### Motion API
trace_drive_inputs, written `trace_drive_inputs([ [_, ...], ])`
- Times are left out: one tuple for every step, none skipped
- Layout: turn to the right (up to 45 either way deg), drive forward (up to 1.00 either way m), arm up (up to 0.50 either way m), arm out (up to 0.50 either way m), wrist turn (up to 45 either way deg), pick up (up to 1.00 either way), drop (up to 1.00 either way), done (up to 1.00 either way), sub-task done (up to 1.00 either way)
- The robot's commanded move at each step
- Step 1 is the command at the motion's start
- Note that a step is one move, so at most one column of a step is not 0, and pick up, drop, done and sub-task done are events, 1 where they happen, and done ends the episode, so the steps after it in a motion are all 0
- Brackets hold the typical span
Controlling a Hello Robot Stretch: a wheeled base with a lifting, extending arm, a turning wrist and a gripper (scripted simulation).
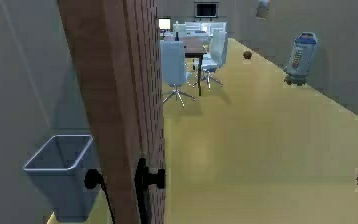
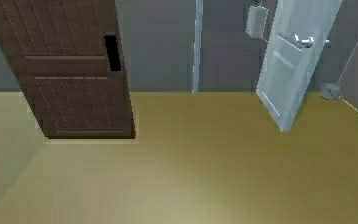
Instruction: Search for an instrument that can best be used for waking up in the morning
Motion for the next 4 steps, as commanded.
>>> trace_drive_inputs([
  [45.0, 0.00, 0.00, 0.00, 0.0, 0.00, 0.00, 0.00, 0.00],
  [45.0, 0.00, 0.00, 0.00, 0.0, 0.00, 0.00, 0.00, 0.00],
  [12.0, 0.00, 0.00, 0.00, 0.0, 0.00, 0.00, 0.00, 0.00],
  [0.0, 1.00, 0.00, 0.00, 0.0, 0.00, 0.00, 0.00, 0.00],
])
